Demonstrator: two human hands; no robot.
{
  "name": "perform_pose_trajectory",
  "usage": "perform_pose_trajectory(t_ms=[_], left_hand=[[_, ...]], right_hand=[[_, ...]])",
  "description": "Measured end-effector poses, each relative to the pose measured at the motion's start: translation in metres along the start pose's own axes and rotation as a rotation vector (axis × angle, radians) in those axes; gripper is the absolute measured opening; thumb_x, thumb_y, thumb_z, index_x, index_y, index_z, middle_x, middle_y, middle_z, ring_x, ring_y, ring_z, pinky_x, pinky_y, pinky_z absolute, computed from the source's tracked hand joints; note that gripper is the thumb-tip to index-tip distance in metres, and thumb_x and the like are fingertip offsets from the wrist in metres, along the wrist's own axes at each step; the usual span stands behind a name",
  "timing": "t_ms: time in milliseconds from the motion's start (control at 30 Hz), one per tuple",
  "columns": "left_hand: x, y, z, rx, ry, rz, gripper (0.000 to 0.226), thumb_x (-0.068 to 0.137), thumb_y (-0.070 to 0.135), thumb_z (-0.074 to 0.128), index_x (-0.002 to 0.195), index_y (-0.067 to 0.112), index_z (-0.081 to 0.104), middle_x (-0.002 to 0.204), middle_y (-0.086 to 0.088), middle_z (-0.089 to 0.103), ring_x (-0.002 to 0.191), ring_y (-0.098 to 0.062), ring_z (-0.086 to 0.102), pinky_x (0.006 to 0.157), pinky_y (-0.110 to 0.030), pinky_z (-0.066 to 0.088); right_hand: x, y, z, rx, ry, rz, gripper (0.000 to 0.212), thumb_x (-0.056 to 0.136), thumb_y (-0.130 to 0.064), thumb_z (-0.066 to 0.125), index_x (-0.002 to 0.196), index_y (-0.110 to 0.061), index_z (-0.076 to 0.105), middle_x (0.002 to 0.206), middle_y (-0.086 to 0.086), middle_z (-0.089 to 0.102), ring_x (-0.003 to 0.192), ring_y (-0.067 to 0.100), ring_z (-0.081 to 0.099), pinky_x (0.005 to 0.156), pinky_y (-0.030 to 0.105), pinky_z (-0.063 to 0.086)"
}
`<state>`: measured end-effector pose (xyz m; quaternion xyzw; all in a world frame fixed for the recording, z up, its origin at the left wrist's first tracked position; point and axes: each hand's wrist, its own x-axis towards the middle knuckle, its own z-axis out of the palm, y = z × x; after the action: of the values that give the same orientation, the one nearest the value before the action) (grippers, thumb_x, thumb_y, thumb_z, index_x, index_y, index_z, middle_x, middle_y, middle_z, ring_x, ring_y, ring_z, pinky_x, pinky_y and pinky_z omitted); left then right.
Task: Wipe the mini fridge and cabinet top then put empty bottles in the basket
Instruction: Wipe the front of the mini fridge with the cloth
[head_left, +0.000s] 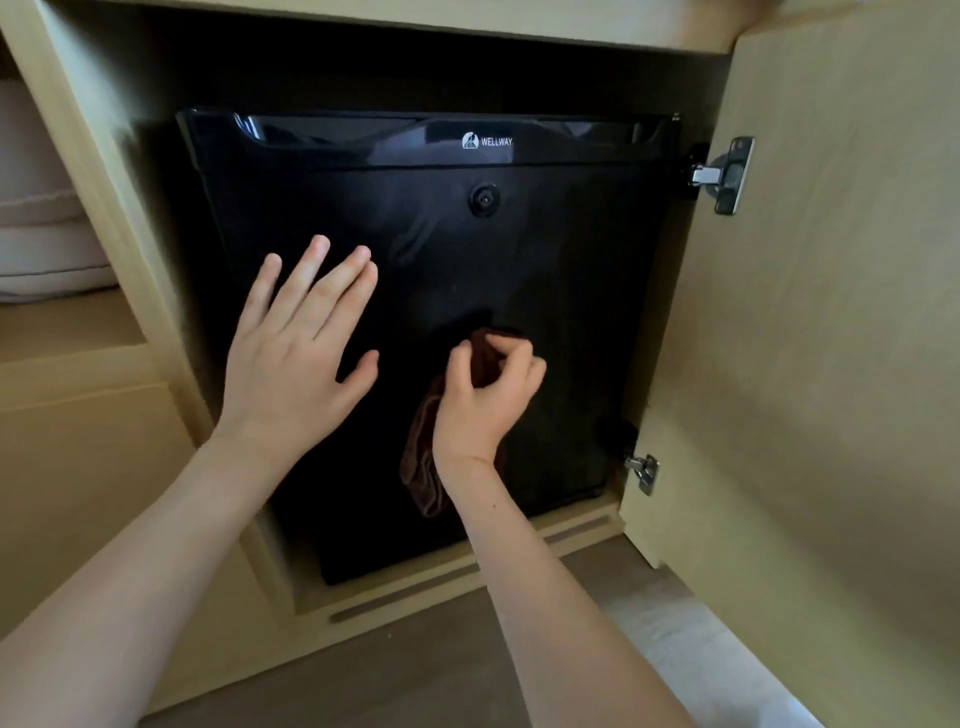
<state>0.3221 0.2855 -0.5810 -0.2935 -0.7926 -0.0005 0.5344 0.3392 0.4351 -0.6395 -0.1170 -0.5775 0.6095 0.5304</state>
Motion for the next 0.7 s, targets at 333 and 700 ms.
perform_pose_trajectory(t_ms=[333, 700], left_hand=[[-0.010, 0.022, 0.015, -0.027, -0.058, 0.008, 0.071, 0.088, 0.035, 0.059, 0.152, 0.013, 0.037, 0.160, -0.002, 0.031, 0.153, -0.024, 0.015, 0.124, -0.047, 0.008], [-0.013, 0.038, 0.032, -0.027, 0.006, -0.023, 0.068, 0.090, 0.034, 0.059, 0.151, 0.012, 0.037, 0.158, -0.003, 0.035, 0.152, -0.024, 0.017, 0.124, -0.050, 0.006]], right_hand=[[-0.011, 0.077, -0.046, -0.041, 0.290, 0.548, 0.012, 0.099, -0.020, 0.058, 0.102, -0.017, 0.047, 0.109, 0.005, 0.043, 0.094, 0.026, 0.057, 0.078, 0.029, 0.045], [0.023, 0.079, -0.053, -0.081, 0.071, -0.048, 0.012, 0.095, -0.019, 0.062, 0.103, -0.021, 0.053, 0.105, -0.003, 0.046, 0.091, -0.006, 0.053, 0.077, 0.005, 0.043]])
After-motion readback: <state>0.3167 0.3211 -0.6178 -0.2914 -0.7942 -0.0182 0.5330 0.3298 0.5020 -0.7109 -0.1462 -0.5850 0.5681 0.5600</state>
